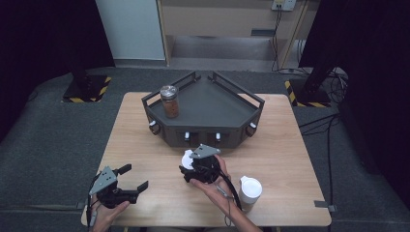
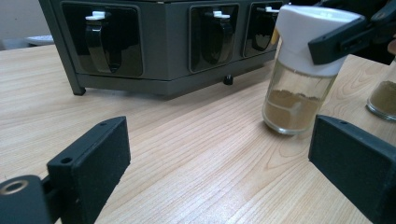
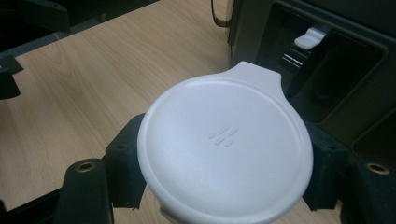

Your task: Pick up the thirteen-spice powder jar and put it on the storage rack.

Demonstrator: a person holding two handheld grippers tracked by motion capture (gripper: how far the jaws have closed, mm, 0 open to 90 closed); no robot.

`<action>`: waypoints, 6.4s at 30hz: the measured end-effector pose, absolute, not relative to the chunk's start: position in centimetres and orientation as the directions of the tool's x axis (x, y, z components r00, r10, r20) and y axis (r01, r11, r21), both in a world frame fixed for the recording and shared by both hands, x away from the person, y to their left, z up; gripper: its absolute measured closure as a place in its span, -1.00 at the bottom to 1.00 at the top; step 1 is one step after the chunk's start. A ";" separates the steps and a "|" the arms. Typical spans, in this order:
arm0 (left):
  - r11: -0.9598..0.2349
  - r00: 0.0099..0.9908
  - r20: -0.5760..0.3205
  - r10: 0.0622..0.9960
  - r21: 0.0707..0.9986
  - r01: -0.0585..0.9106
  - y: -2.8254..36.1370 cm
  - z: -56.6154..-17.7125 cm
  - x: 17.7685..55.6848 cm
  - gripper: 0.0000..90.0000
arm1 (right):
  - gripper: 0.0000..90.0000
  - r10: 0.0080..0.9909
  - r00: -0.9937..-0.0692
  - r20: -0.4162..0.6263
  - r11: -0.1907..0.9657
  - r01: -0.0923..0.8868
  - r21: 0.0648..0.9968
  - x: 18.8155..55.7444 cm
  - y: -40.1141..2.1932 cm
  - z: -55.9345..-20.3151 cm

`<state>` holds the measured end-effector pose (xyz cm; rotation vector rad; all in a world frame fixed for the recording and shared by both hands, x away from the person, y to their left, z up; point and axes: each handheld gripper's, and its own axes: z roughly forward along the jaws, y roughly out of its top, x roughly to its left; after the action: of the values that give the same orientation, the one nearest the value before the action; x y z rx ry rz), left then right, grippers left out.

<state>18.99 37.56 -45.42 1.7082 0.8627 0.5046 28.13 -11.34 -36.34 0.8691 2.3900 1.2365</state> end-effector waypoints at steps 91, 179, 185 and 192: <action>-0.125 0.647 -0.113 0.754 0.942 0.311 37.8 -45.6 19.4 -0.90 | -0.31 0.761 -0.649 0.021 0.407 0.501 0.764 47.9 -10.5 -21.9; -0.144 0.643 -0.107 0.758 0.935 0.325 37.4 -45.5 19.7 -0.90 | -0.86 0.731 -0.681 0.045 0.279 0.359 0.891 31.2 -29.0 -24.6; -0.145 0.645 -0.108 0.756 0.934 0.325 37.3 -45.5 19.7 -0.90 | -0.89 0.746 -0.666 0.015 0.289 0.344 0.894 29.0 -30.3 -25.5; -0.148 0.646 -0.106 0.756 0.934 0.326 37.4 -45.5 19.7 -0.90 | -0.90 0.771 -0.637 -0.008 0.281 0.330 0.901 26.3 -31.7 -26.8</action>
<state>19.68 37.36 -45.50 1.7385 0.8806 0.4750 26.31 -31.72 -26.84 0.9873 2.1096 1.3216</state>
